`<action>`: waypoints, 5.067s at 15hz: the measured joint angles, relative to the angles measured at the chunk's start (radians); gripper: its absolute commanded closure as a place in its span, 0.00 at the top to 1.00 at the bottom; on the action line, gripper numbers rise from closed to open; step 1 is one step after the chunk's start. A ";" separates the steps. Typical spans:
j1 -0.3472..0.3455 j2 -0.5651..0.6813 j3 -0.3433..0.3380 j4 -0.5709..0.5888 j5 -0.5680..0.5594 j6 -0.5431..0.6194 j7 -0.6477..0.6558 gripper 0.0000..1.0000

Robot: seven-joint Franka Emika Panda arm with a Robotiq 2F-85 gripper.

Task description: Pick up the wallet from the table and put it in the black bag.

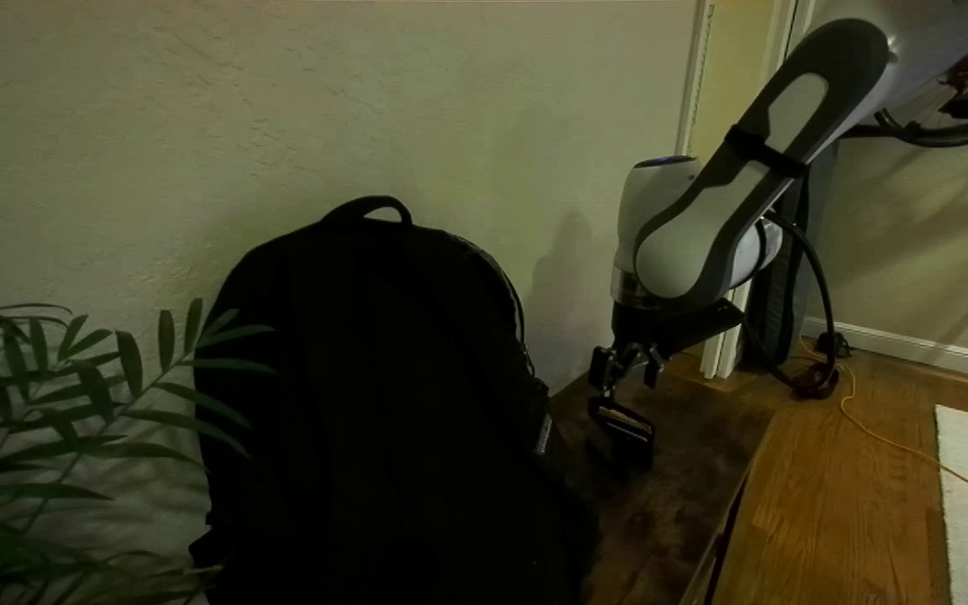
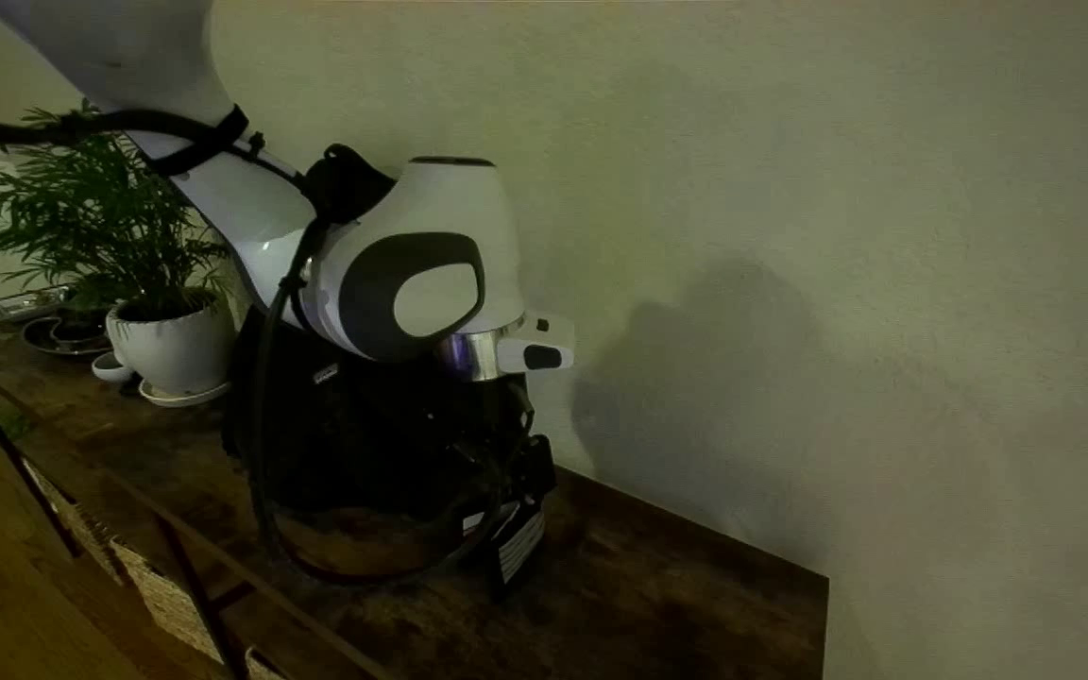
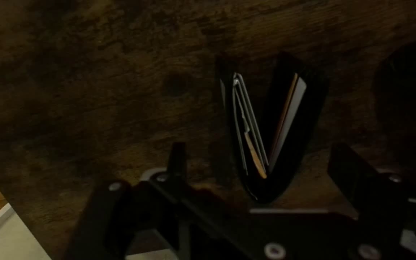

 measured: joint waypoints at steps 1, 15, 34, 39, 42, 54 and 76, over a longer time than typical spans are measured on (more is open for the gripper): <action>0.000 0.003 0.001 0.003 0.000 0.000 0.000 1.00; -0.013 0.019 0.040 0.038 0.000 -0.023 -0.005 1.00; -0.037 0.154 0.044 0.187 -0.012 -0.088 -0.008 1.00; -0.040 0.193 0.039 0.217 -0.013 -0.090 -0.008 1.00; -0.040 0.204 0.039 0.227 -0.013 -0.097 -0.007 1.00; -0.040 0.204 0.039 0.246 -0.013 -0.142 -0.008 1.00; -0.039 0.214 0.033 0.244 -0.017 -0.154 -0.006 1.00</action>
